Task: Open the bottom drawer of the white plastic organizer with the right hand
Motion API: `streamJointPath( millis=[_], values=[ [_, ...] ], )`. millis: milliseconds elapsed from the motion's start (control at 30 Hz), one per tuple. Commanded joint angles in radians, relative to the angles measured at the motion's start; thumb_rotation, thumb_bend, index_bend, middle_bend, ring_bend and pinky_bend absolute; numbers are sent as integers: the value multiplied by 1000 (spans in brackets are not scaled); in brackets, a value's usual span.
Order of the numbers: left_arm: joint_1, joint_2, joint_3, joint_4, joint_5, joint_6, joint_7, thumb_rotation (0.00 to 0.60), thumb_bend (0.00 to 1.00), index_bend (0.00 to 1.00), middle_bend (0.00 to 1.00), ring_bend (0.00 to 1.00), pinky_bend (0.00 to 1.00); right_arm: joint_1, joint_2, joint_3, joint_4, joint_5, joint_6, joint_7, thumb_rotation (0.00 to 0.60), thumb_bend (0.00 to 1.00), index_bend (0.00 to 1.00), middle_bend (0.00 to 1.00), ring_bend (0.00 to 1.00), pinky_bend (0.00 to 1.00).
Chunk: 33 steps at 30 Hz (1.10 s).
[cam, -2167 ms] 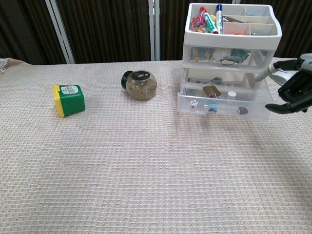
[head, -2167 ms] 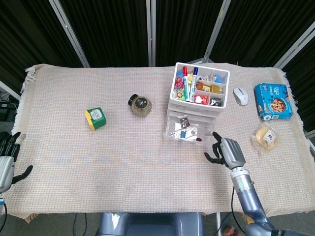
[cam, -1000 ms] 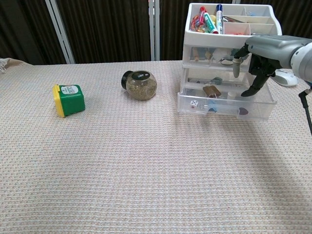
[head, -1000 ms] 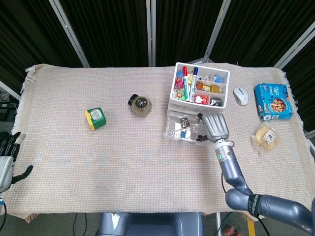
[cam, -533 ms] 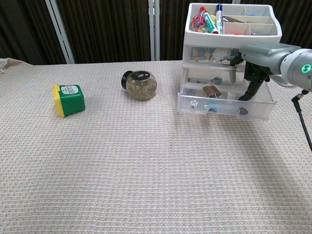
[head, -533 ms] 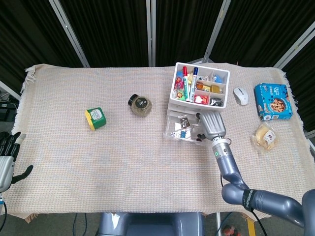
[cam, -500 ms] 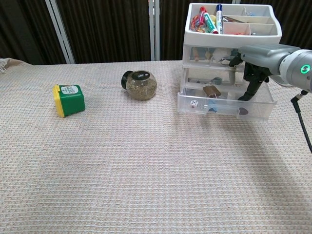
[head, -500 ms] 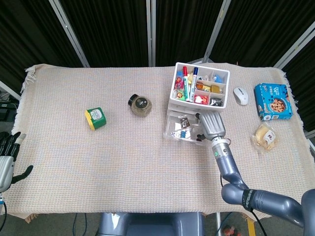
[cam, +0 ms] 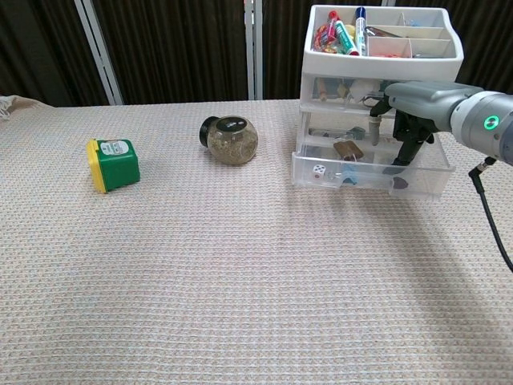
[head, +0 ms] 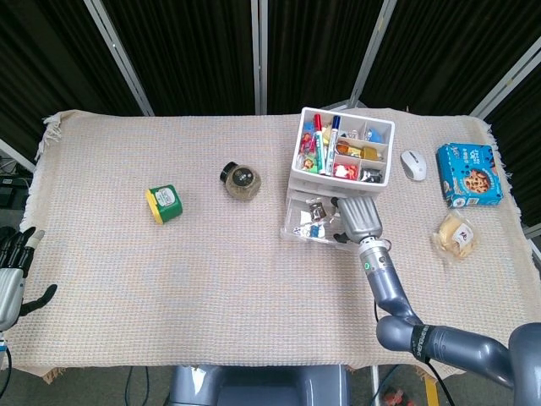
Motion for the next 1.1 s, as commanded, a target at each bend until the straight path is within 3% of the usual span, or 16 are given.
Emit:
streamJointPath(
  millis=[33, 267, 1100],
  values=[
    [0, 0, 0, 0, 0, 0, 0, 600, 288, 0, 0, 0, 0, -1, -5, -2, 10, -8, 0, 13, 600, 99, 490, 1000, 1000, 686],
    [0, 0, 0, 0, 0, 0, 0, 600, 288, 0, 0, 0, 0, -4, -11, -6, 25, -20, -2, 36, 600, 180, 516, 1000, 1000, 686],
    [0, 0, 0, 0, 1, 1, 0, 600, 288, 0, 0, 0, 0, -7, -21, -20, 50, -11, -12, 33, 600, 244, 534, 1000, 1000, 685]
  ],
)
